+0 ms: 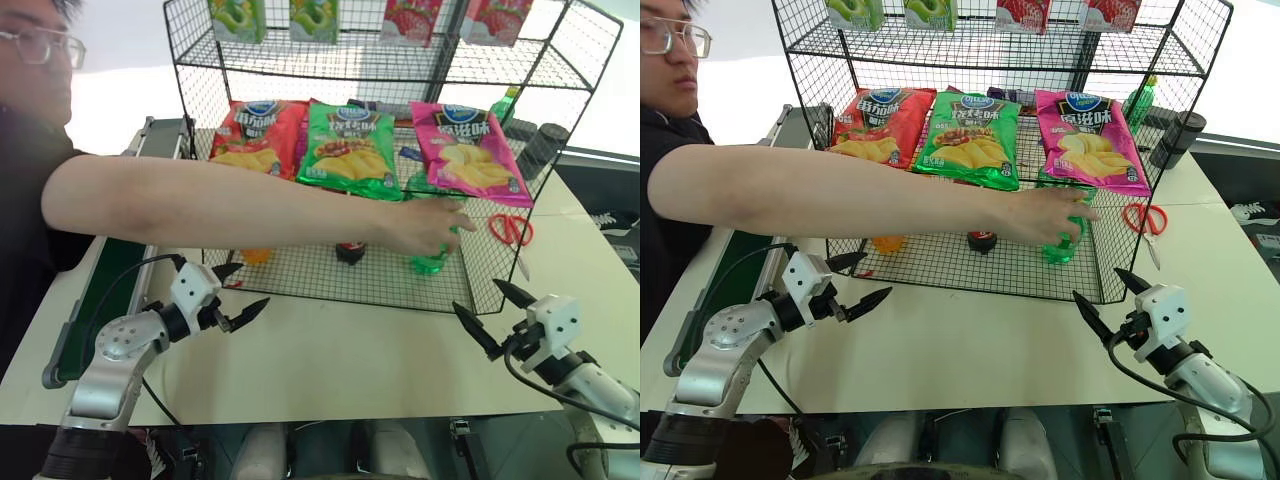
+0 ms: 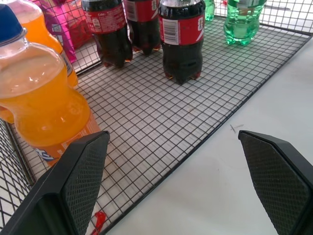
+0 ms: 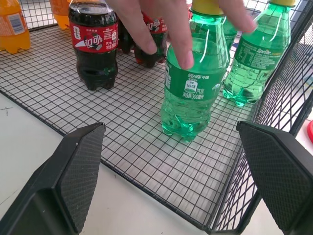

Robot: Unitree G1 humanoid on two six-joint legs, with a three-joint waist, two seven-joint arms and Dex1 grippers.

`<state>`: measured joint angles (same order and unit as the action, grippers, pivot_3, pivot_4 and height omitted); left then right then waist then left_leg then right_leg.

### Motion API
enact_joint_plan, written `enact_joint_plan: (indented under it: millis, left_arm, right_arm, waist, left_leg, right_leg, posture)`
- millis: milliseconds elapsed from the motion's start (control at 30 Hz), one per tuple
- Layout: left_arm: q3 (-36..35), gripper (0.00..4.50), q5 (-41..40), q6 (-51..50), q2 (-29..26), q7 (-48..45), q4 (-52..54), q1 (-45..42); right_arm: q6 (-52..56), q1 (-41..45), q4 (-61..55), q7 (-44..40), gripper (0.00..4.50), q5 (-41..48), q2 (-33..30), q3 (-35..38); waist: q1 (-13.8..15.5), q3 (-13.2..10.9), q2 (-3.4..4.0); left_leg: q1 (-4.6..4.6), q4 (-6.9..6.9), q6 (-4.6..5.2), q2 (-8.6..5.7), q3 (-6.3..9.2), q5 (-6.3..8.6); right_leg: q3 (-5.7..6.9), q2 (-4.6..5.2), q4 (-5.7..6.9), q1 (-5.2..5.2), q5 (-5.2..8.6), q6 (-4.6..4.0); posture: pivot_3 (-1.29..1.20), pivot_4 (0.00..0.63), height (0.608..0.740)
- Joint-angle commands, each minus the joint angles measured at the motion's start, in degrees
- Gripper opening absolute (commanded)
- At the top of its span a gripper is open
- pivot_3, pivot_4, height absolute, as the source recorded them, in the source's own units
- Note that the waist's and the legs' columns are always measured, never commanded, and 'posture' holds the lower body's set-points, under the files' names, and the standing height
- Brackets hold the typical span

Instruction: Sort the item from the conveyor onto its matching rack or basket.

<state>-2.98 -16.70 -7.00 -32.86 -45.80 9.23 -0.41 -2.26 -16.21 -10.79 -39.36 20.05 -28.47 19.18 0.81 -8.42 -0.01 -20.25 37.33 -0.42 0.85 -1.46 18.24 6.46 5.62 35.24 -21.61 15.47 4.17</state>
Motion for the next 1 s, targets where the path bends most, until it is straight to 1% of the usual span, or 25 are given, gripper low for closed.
enact_joint_plan:
  millis: [33,600,867,1000]
  left_arm:
    - [-0.24,4.50,0.23,1.38,0.32,0.19,0.37,-0.86]
    - [0.21,4.50,0.92,1.63,1.63,0.06,-0.27,-1.30]
    - [-4.43,4.50,-1.85,-1.24,1.15,2.67,2.54,1.58]
    - [-8.92,4.50,-5.19,-4.51,2.25,5.97,4.45,3.08]
  right_arm:
    - [-1.62,0.97,-0.21,-0.17,4.48,-0.27,-0.35,0.02]
    - [2.76,2.82,-5.37,2.37,4.48,-0.79,-0.68,-1.21]
    - [6.52,5.64,-8.18,3.91,4.48,-0.90,-0.37,-3.70]
    - [7.55,7.90,-8.08,3.77,4.48,-0.57,-0.20,-5.32]
  waist:
    - [0.01,0.00,0.00]
    - [0.01,0.00,0.00]
    - [-0.03,0.00,0.00]
    - [-0.04,0.00,0.00]
  left_leg:
    - [0.00,0.00,0.00,0.00,0.00,0.00]
    - [0.01,0.02,0.00,0.00,0.00,0.00]
    - [0.01,0.01,0.00,0.01,0.00,0.00]
    - [0.01,0.01,0.00,0.01,0.01,0.00]
  right_leg:
    - [0.00,0.00,0.00,0.00,0.00,0.00]
    - [0.00,0.01,0.00,0.03,0.00,0.00]
    - [0.00,0.01,0.00,0.02,0.00,0.00]
    - [0.00,0.02,0.01,0.01,0.00,0.00]
  posture:
    - [0.00,0.150,0.732]
    - [0.00,0.150,0.732]
    - [0.00,0.150,0.732]
    - [0.00,0.150,0.732]
